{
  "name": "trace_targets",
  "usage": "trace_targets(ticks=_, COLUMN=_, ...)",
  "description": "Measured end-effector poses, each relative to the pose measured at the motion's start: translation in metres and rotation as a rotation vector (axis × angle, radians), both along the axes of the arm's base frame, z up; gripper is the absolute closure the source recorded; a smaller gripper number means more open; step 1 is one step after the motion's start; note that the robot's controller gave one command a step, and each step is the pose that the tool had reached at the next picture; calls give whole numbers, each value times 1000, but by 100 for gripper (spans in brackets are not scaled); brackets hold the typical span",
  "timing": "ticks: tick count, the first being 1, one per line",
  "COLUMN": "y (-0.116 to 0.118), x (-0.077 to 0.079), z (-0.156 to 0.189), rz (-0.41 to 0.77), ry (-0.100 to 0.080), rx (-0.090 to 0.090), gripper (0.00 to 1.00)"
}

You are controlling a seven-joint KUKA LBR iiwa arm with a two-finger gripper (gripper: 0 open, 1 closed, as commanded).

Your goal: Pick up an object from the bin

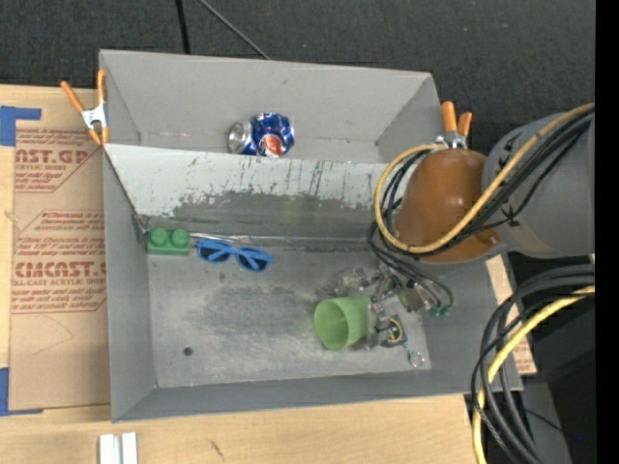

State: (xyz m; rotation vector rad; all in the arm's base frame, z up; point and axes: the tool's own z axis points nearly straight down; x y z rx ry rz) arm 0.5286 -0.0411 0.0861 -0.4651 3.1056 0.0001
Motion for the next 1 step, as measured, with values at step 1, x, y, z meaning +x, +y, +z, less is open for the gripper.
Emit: trace_targets(ticks=1, y=3, x=0, z=119, rz=-39, ry=-9, rx=-1, gripper=100)
